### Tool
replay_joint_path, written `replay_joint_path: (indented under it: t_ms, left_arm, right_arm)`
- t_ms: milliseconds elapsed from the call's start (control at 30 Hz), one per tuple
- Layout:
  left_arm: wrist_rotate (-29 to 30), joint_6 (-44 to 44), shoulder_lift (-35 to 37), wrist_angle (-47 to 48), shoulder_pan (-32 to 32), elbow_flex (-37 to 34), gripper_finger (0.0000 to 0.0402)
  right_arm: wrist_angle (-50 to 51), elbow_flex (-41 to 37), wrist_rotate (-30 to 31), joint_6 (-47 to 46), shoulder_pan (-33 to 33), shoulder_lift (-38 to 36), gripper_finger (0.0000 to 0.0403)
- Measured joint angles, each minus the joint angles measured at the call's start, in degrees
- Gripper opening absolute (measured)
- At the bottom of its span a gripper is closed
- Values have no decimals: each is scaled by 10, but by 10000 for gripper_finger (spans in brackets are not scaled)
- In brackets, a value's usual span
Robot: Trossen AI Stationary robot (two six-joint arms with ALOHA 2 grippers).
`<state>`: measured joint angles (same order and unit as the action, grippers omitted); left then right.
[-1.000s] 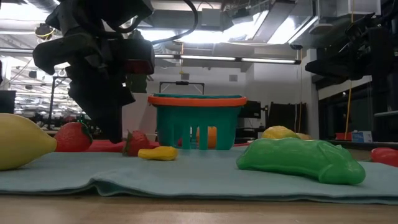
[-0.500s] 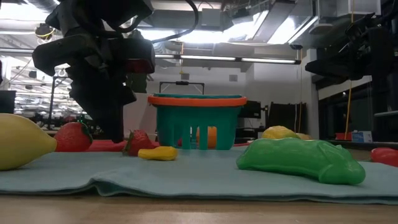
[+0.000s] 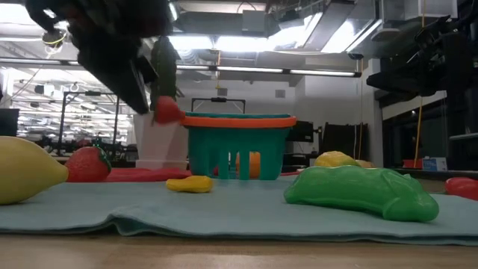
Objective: Pick and placing Produce into tupperware
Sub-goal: Put the right strawberry into the basket
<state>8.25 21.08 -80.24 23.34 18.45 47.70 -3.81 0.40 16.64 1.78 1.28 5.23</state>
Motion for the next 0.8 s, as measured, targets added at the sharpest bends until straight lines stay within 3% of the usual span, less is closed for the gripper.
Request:
replay_joint_path:
  t_ms: [200, 433, 533, 800]
  left_arm:
    - [85, -1, 78, 79, 21, 0, 1]
    - [113, 11, 148, 83, 36, -38, 0]
    - [126, 5, 179, 44, 41, -75, 0]
    - [117, -53, 250, -164, 42, -197, 0]
  right_arm:
    - [0, 0, 0, -1, 0, 0, 73]
    - [0, 0, -1, -1, 0, 0, 73]
    - [0, 0, -2, -1, 0, 0, 73]
    - [0, 0, -2, -5, 0, 0, 73]
